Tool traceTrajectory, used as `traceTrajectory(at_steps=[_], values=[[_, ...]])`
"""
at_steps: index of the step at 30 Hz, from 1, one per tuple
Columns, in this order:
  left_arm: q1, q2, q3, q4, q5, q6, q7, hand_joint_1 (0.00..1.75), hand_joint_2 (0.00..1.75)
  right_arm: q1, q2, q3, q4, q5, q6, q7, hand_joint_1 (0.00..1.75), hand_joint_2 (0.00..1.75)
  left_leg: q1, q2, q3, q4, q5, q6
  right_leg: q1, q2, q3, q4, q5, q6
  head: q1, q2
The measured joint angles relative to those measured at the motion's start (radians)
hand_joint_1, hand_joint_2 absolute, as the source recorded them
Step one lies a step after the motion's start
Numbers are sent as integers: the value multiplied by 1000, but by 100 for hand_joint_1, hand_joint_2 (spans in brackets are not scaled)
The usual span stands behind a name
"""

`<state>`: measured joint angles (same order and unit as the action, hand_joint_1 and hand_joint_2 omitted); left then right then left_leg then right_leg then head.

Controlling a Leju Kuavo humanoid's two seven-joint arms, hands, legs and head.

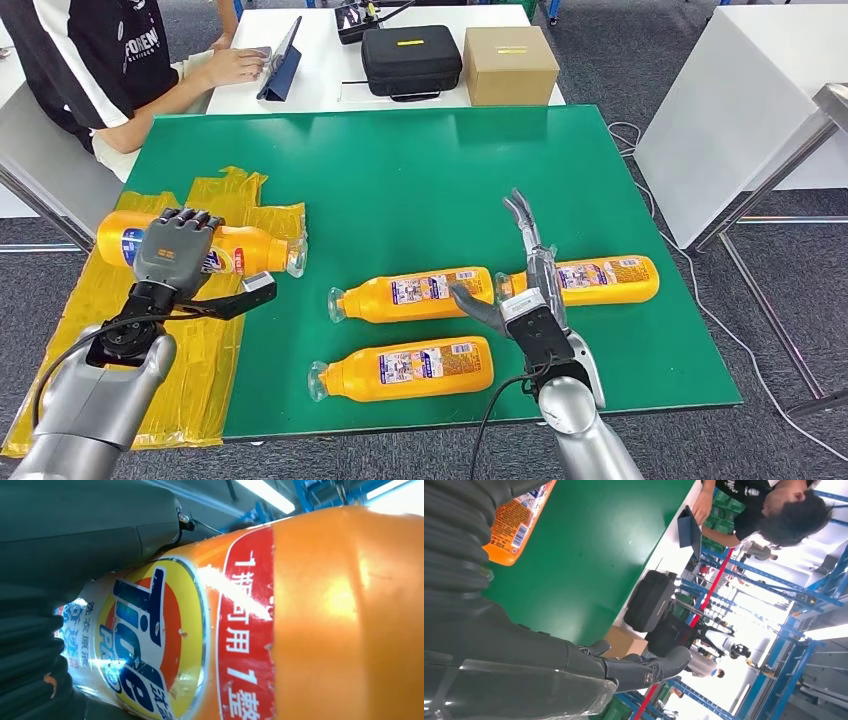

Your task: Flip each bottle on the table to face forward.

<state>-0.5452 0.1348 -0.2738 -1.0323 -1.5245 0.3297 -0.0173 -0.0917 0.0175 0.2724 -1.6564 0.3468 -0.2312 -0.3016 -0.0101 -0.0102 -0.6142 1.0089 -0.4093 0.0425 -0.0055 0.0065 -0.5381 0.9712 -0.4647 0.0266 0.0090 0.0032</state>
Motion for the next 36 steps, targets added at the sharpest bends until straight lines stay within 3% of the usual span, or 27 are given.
traceTrajectory(at_steps=[18,20,22,24,28,36], values=[[-63,41,24,350,166,-92,-70,175,175,-18,13,0,8,6,39,13,0,175,0,-1,0,0,0,0,0,0,0,0,0,0,0,0],[-74,40,30,372,188,-102,-88,141,175,-22,16,0,10,7,41,17,0,175,0,-1,0,0,0,0,0,0,1,0,0,0,0,0],[-85,39,38,392,222,-119,-119,55,175,-25,19,0,12,8,42,19,0,175,0,-1,1,0,0,0,0,0,1,0,0,0,0,0],[-94,37,47,409,248,-138,-144,1,175,-26,21,0,14,9,43,20,0,175,0,-1,2,0,0,0,0,0,2,0,0,0,0,0],[-107,30,56,432,279,-167,-172,0,0,-26,21,0,15,9,47,21,0,175,0,-2,2,0,0,0,0,0,2,0,0,0,0,0],[-117,15,58,455,299,-182,-185,0,0,-23,21,0,15,9,53,22,0,175,0,-2,2,0,0,0,0,0,2,0,0,0,0,0]])
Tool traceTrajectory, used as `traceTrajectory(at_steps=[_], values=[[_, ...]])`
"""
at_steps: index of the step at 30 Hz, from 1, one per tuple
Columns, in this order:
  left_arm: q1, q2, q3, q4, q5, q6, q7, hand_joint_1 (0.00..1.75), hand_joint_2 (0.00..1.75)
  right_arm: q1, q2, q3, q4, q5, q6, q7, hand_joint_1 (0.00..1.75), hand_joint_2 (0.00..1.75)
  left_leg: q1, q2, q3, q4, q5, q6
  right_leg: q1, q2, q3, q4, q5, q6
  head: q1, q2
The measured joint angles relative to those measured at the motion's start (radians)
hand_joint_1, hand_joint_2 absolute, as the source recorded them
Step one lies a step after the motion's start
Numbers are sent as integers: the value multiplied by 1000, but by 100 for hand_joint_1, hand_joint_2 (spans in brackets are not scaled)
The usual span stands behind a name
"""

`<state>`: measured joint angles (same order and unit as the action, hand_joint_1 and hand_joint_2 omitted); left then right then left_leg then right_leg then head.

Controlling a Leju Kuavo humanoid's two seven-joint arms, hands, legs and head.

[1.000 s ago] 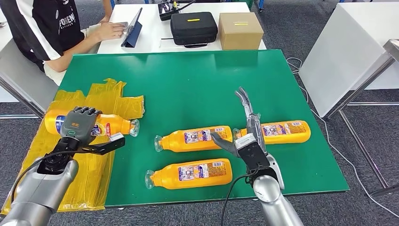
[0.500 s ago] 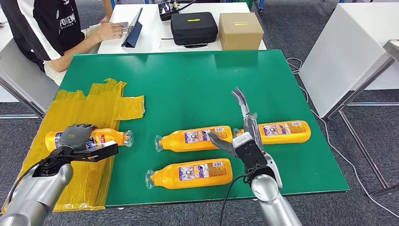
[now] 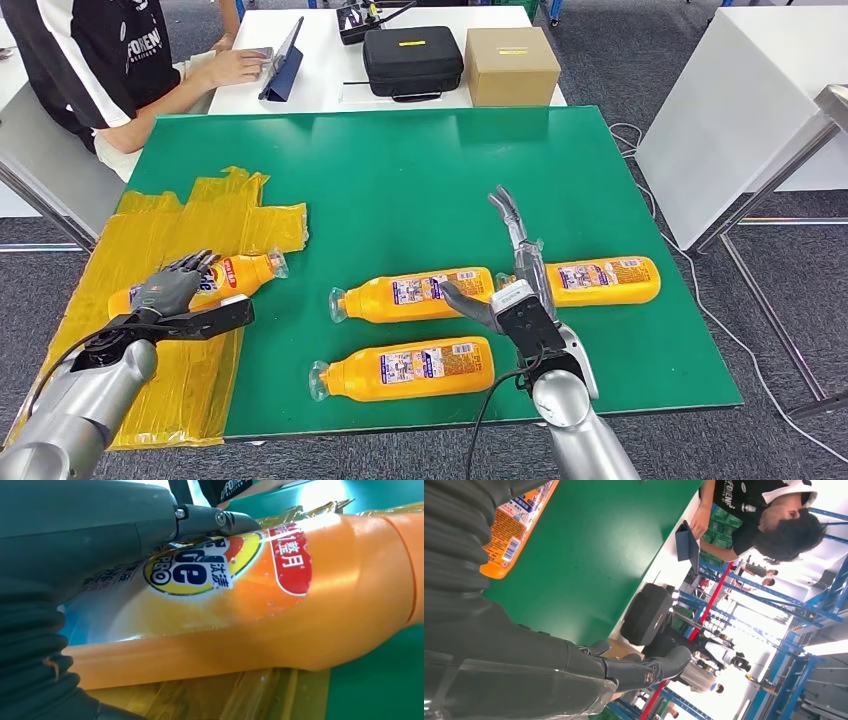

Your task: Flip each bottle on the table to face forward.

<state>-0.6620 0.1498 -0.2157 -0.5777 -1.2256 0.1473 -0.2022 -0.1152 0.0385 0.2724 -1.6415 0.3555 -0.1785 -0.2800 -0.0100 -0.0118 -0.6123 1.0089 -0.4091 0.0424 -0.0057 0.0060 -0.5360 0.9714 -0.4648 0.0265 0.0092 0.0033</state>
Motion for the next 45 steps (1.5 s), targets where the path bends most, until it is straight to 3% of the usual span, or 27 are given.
traceTrajectory(at_steps=[14,21,25,29,34,36,40,45], values=[[-14,-8,0,-10,107,-63,-57,0,0,0,0,-5,0,-8,6,9,0,175,0,0,0,0,0,0,0,0,0,0,0,0,0,0],[31,-7,0,-245,254,-79,-30,0,0,12,0,-11,0,-8,6,9,0,175,0,0,-2,0,0,0,0,0,-1,0,0,0,0,0],[70,-3,1,-445,340,-77,9,0,175,26,1,-20,0,-6,5,8,0,175,0,0,-2,0,0,0,0,0,-1,0,0,0,0,0],[110,-4,23,-614,427,-42,15,0,175,36,-2,-28,-1,72,-23,14,0,175,0,1,-2,0,0,0,0,0,-2,0,0,0,0,0],[201,-25,65,-759,511,62,-24,0,175,51,-33,-41,-22,465,-90,128,0,175,0,1,-2,0,0,0,0,0,-2,-1,0,0,0,0],[242,-37,71,-794,517,90,-42,0,175,52,-56,-54,-33,559,-88,166,0,175,0,1,-2,0,0,0,0,0,-2,-1,0,0,0,0],[310,-63,71,-838,477,155,-52,0,175,52,-116,-90,-50,661,-93,206,0,175,-1,0,-2,0,0,0,-1,0,-2,-1,0,0,0,0],[354,-83,70,-864,463,169,-52,0,175,53,-163,-119,-66,695,-93,219,0,175,-2,1,-2,0,0,0,-1,0,-2,-1,0,0,0,0]])
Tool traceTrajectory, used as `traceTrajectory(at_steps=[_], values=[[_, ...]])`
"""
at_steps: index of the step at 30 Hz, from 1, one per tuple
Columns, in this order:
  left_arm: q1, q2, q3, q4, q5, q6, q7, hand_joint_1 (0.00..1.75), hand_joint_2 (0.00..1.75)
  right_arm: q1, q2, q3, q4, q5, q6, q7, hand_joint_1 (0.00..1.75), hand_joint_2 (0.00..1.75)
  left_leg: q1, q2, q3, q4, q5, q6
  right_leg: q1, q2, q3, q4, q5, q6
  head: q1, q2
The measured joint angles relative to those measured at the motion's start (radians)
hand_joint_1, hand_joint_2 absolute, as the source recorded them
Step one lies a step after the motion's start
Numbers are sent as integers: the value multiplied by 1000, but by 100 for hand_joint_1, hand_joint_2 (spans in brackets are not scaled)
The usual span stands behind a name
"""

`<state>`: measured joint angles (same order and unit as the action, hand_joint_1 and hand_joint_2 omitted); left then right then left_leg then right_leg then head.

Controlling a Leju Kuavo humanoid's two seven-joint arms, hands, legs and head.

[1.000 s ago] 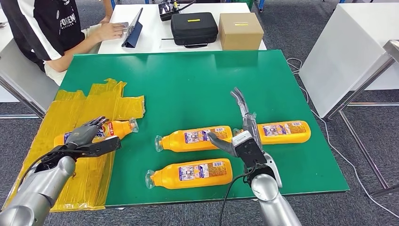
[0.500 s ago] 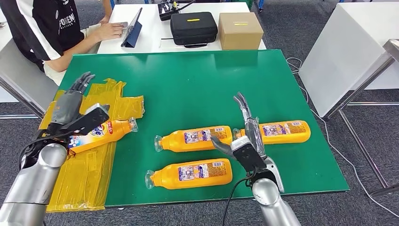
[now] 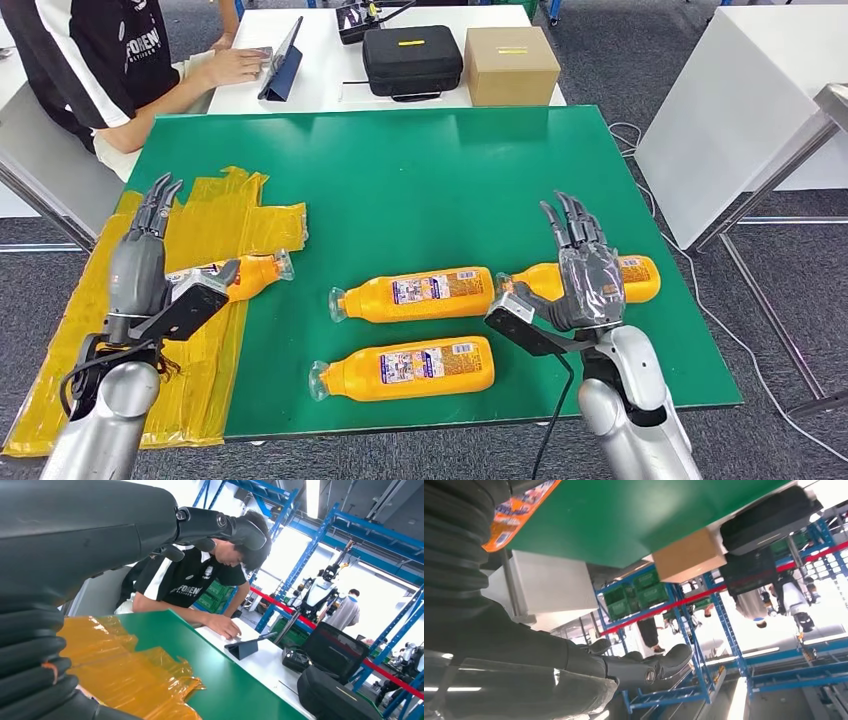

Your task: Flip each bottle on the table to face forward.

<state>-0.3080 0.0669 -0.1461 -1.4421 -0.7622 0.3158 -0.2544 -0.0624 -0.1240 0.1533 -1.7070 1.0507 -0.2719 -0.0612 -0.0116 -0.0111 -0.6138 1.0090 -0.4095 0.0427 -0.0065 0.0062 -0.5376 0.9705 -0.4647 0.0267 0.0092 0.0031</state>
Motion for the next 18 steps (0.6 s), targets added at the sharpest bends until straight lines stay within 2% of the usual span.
traceTrajectory(at_steps=[7,18], values=[[18,-14,0,-10,26,-11,-10,0,175,6,-33,-12,-14,53,12,28,0,175,1,0,0,0,0,0,0,0,0,0,0,0,-1,0],[21,-15,0,-10,30,-12,-12,0,175,6,-39,-13,-15,54,19,31,0,175,1,0,0,0,0,0,0,0,0,0,0,0,-1,0]])
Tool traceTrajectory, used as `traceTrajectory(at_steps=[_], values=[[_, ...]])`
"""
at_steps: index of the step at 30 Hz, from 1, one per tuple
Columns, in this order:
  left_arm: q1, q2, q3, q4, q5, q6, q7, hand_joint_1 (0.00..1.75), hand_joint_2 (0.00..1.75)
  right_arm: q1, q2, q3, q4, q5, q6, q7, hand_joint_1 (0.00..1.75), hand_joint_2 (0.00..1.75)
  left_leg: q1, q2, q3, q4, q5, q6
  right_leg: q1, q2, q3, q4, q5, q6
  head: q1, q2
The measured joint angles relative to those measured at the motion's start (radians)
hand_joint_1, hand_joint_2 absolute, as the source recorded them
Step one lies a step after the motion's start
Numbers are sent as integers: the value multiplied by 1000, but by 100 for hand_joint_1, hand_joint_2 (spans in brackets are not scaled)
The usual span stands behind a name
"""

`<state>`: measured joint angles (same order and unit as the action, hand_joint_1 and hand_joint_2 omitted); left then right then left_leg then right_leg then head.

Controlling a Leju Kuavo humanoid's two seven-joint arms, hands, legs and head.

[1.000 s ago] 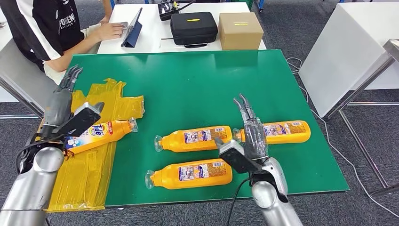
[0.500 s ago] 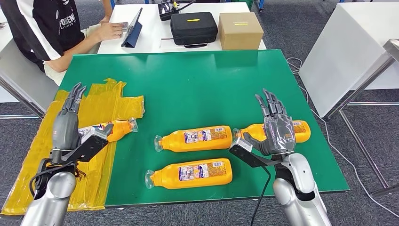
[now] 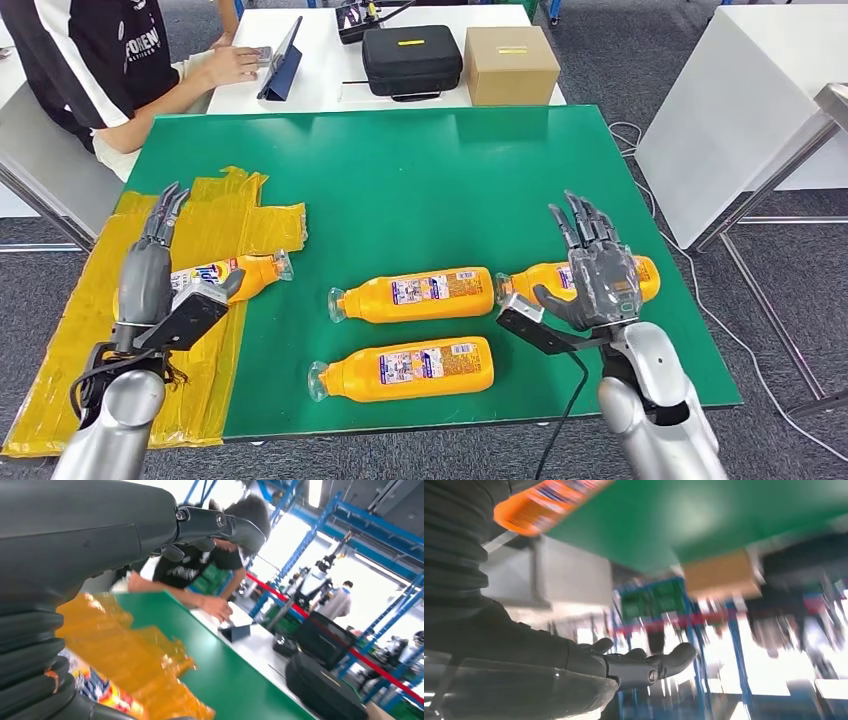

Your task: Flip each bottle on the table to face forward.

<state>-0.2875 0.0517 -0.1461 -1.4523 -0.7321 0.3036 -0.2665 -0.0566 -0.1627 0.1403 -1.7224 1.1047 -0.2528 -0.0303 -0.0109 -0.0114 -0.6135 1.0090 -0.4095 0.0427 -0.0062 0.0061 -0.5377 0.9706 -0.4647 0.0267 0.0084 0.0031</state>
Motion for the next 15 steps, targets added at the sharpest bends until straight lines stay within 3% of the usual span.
traceTrajectory(at_steps=[2,4,6,8,10,12,15], values=[[4,-4,0,0,10,-3,-5,0,175,0,-14,-4,-2,-3,22,4,0,175,0,0,0,0,0,0,0,0,0,0,0,0,0,0],[8,-17,-4,9,35,-5,-18,0,175,-10,-80,-25,1,-55,145,8,0,175,-1,0,-1,0,0,0,0,0,0,0,0,0,0,0],[10,-39,-11,33,23,24,-17,0,175,-32,-206,-72,19,-152,334,20,0,175,-3,0,-1,0,0,1,-2,0,0,0,0,1,0,0],[6,-57,-15,52,28,38,-16,0,175,-61,-352,-106,55,-244,465,43,0,175,-4,0,-1,0,0,1,-3,0,0,0,1,1,0,0],[2,-65,-8,47,183,-44,-60,0,175,-95,-455,-108,100,-299,521,58,0,175,-3,0,-1,0,0,1,-2,0,0,0,1,1,0,0],[-2,-66,7,30,348,-136,-98,0,175,-119,-485,-100,137,-311,527,62,0,175,-3,0,-1,0,0,1,-2,0,0,0,1,1,0,0],[-12,-66,27,7,418,-182,-101,0,175,-136,-491,-89,174,-310,523,62,0,175,-3,0,-1,0,0,1,-2,0,0,0,1,1,0,0]])
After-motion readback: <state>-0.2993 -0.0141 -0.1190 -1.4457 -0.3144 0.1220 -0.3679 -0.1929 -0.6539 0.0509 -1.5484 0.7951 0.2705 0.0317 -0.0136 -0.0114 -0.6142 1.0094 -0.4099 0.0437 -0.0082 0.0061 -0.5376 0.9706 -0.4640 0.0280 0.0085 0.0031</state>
